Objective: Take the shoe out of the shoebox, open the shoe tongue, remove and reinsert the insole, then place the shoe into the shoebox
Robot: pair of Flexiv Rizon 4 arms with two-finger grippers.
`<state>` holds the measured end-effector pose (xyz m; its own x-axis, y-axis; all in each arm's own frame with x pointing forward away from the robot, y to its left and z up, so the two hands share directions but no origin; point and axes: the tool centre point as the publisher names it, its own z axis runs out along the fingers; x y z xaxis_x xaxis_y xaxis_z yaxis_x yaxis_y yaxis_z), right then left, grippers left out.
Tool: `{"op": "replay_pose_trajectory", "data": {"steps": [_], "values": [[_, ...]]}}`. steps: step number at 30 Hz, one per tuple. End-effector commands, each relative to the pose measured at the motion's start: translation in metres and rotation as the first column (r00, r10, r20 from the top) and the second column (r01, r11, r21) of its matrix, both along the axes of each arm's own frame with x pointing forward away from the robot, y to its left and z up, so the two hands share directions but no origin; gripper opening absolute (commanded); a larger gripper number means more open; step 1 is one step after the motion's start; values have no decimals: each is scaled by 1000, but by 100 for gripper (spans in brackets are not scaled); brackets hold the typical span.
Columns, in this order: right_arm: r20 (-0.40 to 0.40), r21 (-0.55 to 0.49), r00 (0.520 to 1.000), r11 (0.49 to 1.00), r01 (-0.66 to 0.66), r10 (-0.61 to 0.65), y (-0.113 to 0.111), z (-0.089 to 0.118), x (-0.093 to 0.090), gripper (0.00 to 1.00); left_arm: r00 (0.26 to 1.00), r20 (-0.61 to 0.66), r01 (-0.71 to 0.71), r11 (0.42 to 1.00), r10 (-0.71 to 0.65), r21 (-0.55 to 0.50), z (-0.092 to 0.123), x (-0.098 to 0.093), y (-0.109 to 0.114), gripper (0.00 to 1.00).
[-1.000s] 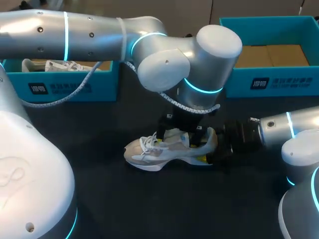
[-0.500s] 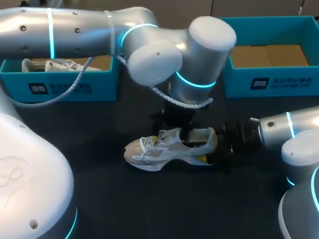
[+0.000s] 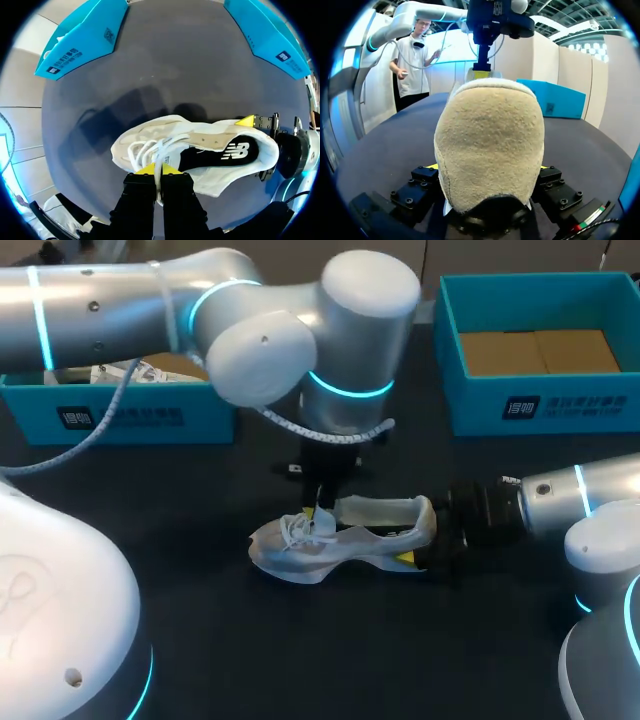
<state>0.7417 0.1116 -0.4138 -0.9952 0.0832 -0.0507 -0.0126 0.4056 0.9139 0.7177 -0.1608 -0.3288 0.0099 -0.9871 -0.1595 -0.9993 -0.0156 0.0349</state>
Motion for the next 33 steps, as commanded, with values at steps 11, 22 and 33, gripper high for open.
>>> {"op": "replay_pose_trajectory", "data": {"steps": [11,22,33], "values": [[0,-2,1000,1000,2,-2,2,-1,0,0,999,7,-48,993,49,-111,20,1,47,0],[0,-2,1000,1000,2,-2,2,-1,0,0,998,2,-65,997,65,-51,-2,-4,60,0],[0,-2,1000,1000,2,-2,2,-1,0,0,997,-20,-76,997,76,6,-45,-3,69,0]]}}
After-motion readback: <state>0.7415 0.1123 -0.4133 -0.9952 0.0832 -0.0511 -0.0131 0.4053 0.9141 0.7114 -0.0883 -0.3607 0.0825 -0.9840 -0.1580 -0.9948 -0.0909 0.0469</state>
